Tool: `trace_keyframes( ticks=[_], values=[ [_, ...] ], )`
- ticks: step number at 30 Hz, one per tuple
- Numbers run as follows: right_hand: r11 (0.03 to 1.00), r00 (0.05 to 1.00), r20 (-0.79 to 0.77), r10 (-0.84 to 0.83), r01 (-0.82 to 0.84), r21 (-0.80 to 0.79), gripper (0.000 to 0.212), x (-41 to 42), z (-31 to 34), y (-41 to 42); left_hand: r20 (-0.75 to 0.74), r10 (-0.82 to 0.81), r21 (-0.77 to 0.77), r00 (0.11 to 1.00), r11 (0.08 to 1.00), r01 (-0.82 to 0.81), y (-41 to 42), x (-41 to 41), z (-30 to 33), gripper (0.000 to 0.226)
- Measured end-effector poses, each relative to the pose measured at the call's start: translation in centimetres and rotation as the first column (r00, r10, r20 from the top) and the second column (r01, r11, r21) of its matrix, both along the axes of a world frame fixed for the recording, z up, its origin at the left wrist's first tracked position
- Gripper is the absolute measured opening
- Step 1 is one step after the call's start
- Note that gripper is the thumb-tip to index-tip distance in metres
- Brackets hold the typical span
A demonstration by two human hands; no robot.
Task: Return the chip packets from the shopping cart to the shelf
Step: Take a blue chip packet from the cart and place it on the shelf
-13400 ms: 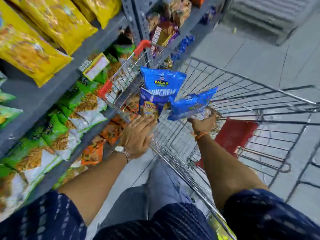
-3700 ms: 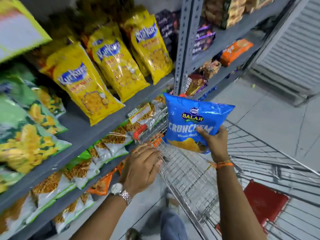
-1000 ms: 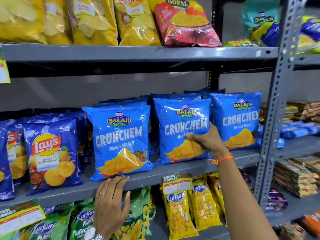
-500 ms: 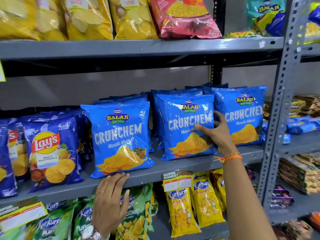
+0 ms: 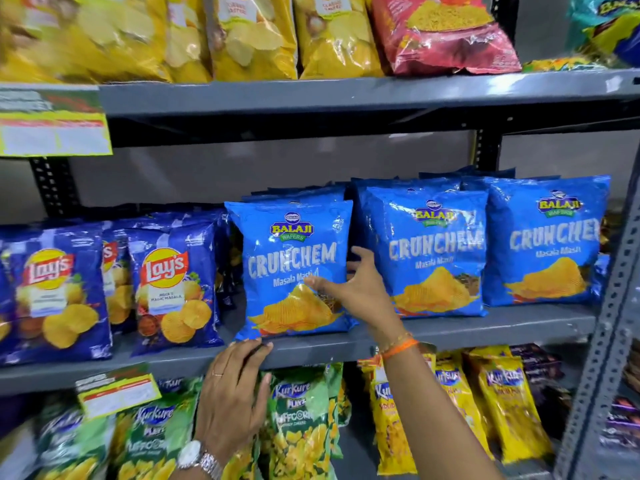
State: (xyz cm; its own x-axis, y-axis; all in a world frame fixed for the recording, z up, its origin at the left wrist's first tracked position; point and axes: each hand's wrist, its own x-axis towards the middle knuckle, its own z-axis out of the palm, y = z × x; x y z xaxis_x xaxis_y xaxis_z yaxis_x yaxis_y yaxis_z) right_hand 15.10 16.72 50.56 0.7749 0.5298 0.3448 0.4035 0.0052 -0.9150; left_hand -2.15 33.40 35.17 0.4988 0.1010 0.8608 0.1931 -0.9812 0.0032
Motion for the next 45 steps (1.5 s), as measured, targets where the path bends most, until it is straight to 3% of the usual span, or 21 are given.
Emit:
trace_keyframes(
  ticks=[2, 5, 7, 18, 22, 26, 28, 30, 33, 35, 38, 41, 45],
  values=[
    [0.998, 0.995, -0.085, 0.058, -0.055, 0.041, 0.119, 0.3, -0.8, 1.4, -0.013, -0.001, -0.019, 1.000, 1.000, 0.000, 0.1, -0.1, -0.3, 0.044],
    [0.985, 0.985, -0.110, 0.134, -0.119, 0.127, 0.080, 0.8, -1.4, 1.9, 0.001, -0.014, -0.021, 1.000, 1.000, 0.014, -0.3, 0.3, -0.2, 0.043],
    [0.981, 0.988, -0.085, 0.128, -0.114, 0.158, 0.073, 1.2, -1.6, 2.1, 0.023, -0.011, -0.027, 1.000, 1.000, 0.011, -0.4, 0.3, -0.2, 0.042],
    [0.974, 0.997, -0.036, 0.065, -0.056, 0.218, 0.087, 2.3, -2.7, 1.5, -0.008, -0.033, -0.016, 0.999, 0.999, 0.033, -0.3, -0.1, 0.0, 0.043],
    [0.969, 0.983, 0.096, -0.159, 0.137, 0.207, 0.107, 0.6, -2.4, 1.9, -0.068, -0.050, 0.039, 0.996, 0.998, 0.052, 0.5, -2.2, 0.7, 0.044],
    [0.884, 0.786, 0.410, -0.463, 0.376, 0.278, 0.104, -4.0, -1.4, 2.8, -0.063, 0.015, 0.071, 0.998, 0.997, -0.011, 3.4, -6.4, 1.7, 0.045],
    [0.872, 0.730, 0.486, -0.482, 0.345, 0.347, 0.092, -6.9, -1.4, 4.5, -0.048, 0.058, 0.078, 0.997, 0.995, -0.054, 5.5, -9.1, 2.3, 0.046],
    [0.907, 0.757, 0.527, -0.386, 0.208, 0.366, 0.079, -9.4, -1.8, 7.0, -0.029, 0.100, 0.072, 0.995, 0.993, -0.097, 7.8, -11.6, 2.9, 0.047],
    [0.978, 0.887, 0.452, -0.093, -0.003, 0.207, 0.081, -12.2, -2.4, 11.1, -0.017, 0.164, 0.044, 0.986, 0.986, -0.163, 11.2, -14.7, 3.0, 0.049],
    [0.998, 0.930, 0.368, -0.014, -0.010, 0.065, 0.096, -13.5, -2.9, 13.9, -0.029, 0.194, 0.017, 0.981, 0.981, -0.194, 13.5, -16.3, 2.5, 0.048],
    [1.000, 0.971, 0.238, 0.018, -0.011, -0.029, 0.115, -14.2, -3.0, 16.6, -0.071, 0.210, -0.044, 0.975, 0.976, -0.213, 16.0, -17.8, 1.5, 0.050],
    [0.999, 0.990, 0.138, 0.020, -0.013, -0.052, 0.102, -14.1, -3.2, 17.5, -0.086, 0.176, -0.068, 0.981, 0.981, -0.182, 17.4, -18.2, 0.8, 0.049],
    [0.997, 0.989, 0.139, -0.052, 0.060, -0.052, 0.091, -14.3, -3.7, 17.9, -0.011, 0.119, -0.090, 0.993, 0.989, -0.120, 17.6, -17.7, 1.0, 0.045]
  ],
)
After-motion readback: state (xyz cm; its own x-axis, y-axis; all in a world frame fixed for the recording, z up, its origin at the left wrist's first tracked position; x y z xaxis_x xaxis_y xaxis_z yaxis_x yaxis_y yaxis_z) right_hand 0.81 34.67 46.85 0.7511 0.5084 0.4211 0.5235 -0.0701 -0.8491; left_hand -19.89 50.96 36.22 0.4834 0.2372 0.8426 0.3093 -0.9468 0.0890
